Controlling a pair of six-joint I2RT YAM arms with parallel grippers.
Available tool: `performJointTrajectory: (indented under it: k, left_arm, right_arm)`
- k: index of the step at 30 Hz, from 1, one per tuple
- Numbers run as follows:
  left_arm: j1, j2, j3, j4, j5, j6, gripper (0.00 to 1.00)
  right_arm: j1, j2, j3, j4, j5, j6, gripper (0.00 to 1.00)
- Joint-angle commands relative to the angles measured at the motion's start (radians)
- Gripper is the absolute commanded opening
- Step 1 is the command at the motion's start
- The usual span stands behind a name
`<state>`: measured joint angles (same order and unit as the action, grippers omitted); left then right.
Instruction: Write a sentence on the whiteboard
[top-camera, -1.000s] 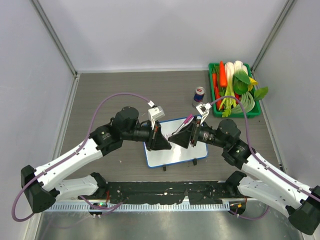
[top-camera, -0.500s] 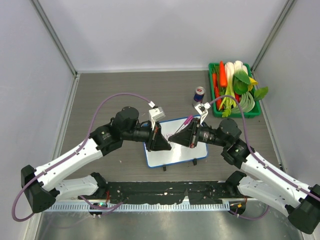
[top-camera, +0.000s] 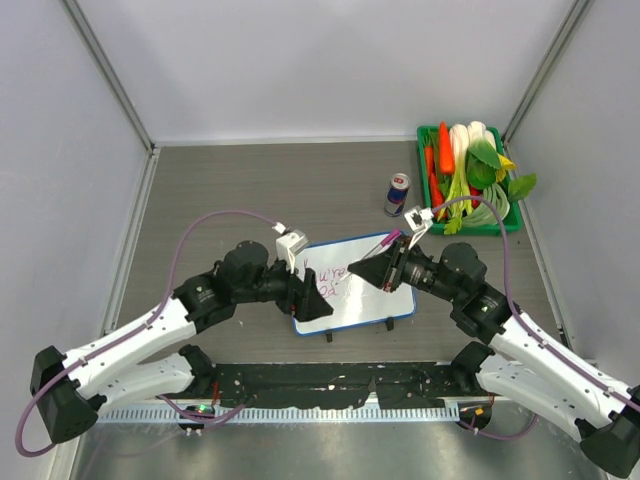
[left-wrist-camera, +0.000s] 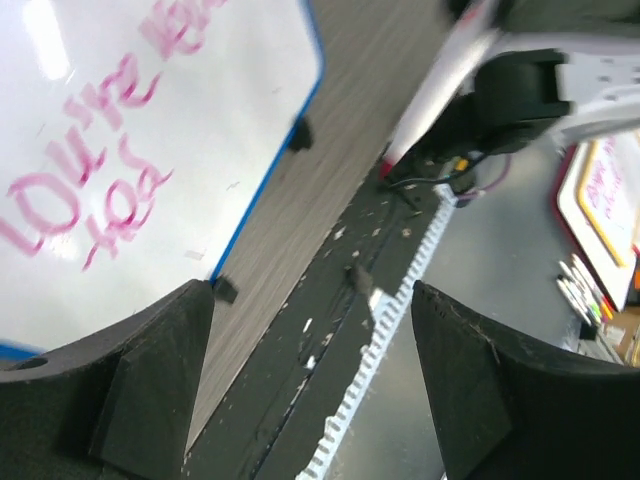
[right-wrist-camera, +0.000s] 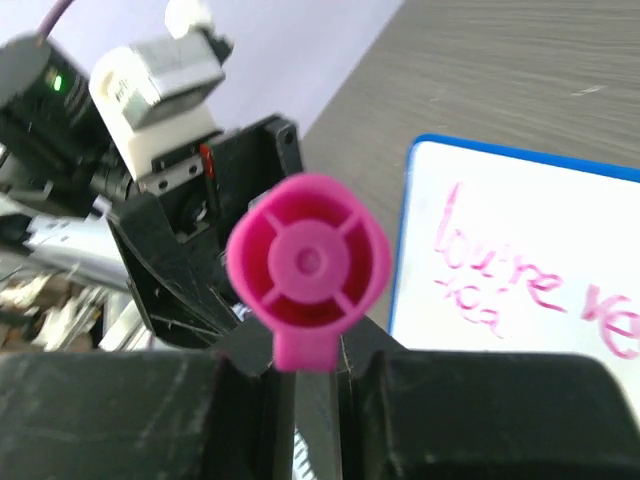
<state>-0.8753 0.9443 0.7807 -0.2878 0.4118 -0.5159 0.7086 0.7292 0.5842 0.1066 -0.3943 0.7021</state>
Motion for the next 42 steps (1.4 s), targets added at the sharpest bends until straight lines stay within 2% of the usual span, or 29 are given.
performJointTrajectory:
  k: [1, 4, 6, 10, 13, 17, 22, 25, 32, 37, 42]
  left_arm:
    - [-0.043, -0.032, -0.124, 0.056, -0.241, -0.191, 0.83]
    - [-0.160, 0.010, -0.159, 0.039, -0.402, -0.280, 0.83]
    - [-0.250, 0.060, -0.155, 0.015, -0.566, -0.337, 0.82]
    - [-0.414, 0.200, -0.112, 0.009, -0.727, -0.429, 0.75]
    - [-0.471, 0.327, -0.060, -0.027, -0.807, -0.470, 0.70]
    - [-0.487, 0.436, -0.031, -0.016, -0.852, -0.498, 0.66]
    - [-0.485, 0.458, -0.049, 0.025, -0.892, -0.513, 0.61]
    - [-0.485, 0.482, -0.060, 0.038, -0.904, -0.536, 0.54]
    - [-0.485, 0.568, -0.044, 0.026, -0.949, -0.593, 0.29]
    - [-0.461, 0.548, -0.066, -0.005, -0.981, -0.647, 0.02]
    - [-0.409, 0.496, -0.118, -0.002, -0.990, -0.681, 0.00]
  right_arm:
    - [-0.003, -0.050, -0.015, -0.163, 0.273, -0.044, 0.01]
    - [-0.003, -0.063, -0.030, -0.189, 0.357, -0.049, 0.01]
    - [-0.004, -0.063, -0.040, -0.191, 0.368, -0.049, 0.01]
    - [-0.004, -0.053, -0.055, -0.194, 0.385, -0.049, 0.01]
    - [-0.005, -0.056, -0.057, -0.194, 0.391, -0.052, 0.01]
    - [-0.004, -0.063, -0.060, -0.200, 0.391, -0.055, 0.01]
    - [-0.005, -0.082, -0.060, -0.217, 0.431, -0.062, 0.01]
    - [-0.006, -0.085, -0.060, -0.219, 0.431, -0.062, 0.01]
    - [-0.006, -0.083, -0.064, -0.219, 0.434, -0.072, 0.01]
    - [-0.006, -0.099, -0.069, -0.222, 0.440, -0.072, 0.02]
    - [-0.006, -0.096, -0.066, -0.223, 0.440, -0.076, 0.01]
